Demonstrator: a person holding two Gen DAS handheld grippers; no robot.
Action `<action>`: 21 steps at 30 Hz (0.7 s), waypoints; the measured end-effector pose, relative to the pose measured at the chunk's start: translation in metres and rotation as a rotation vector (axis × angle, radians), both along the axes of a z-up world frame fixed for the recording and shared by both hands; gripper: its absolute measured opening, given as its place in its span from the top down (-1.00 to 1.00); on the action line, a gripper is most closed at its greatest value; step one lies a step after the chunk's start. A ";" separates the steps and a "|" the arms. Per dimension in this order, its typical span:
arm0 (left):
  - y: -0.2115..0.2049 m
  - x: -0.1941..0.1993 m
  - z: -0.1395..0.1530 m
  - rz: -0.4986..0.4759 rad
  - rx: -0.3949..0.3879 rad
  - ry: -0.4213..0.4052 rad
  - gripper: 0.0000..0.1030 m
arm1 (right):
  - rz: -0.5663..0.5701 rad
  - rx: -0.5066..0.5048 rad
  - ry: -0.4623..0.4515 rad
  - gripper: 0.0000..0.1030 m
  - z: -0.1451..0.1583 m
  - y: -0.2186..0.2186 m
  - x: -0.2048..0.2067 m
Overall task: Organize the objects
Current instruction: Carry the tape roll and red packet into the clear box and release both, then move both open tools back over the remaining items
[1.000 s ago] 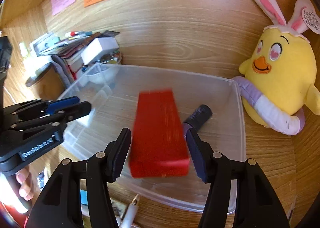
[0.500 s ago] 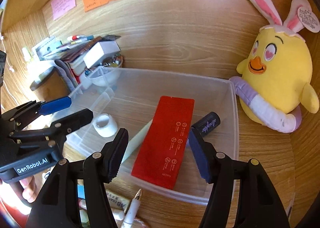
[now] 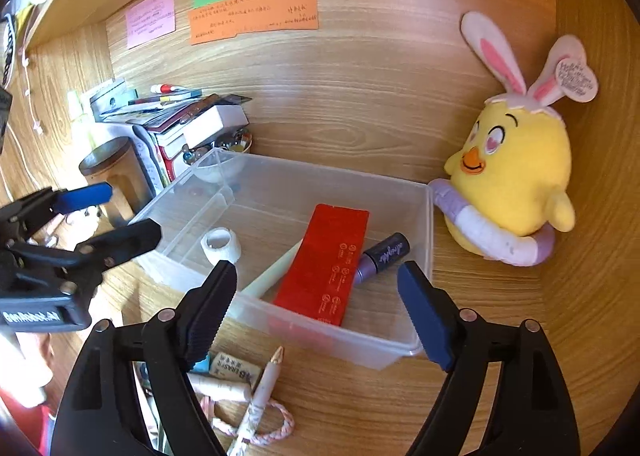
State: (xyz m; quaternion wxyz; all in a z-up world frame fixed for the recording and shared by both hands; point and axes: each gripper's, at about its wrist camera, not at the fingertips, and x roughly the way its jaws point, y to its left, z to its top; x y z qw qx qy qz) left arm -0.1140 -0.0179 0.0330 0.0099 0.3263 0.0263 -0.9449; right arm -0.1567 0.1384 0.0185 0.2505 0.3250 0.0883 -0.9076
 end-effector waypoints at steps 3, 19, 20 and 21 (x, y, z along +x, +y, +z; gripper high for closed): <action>-0.003 0.010 0.002 0.002 0.003 0.005 -0.91 | 0.004 0.002 0.003 -0.60 -0.001 0.003 0.009; -0.031 0.057 -0.034 0.058 0.004 -0.112 -0.92 | -0.029 0.014 -0.090 -0.60 -0.040 0.024 0.042; -0.034 0.060 -0.039 0.066 0.009 -0.125 -0.92 | -0.029 0.016 -0.099 -0.60 -0.043 0.024 0.044; -0.036 0.062 -0.043 0.071 0.018 -0.140 -0.92 | -0.030 0.017 -0.110 -0.60 -0.047 0.026 0.046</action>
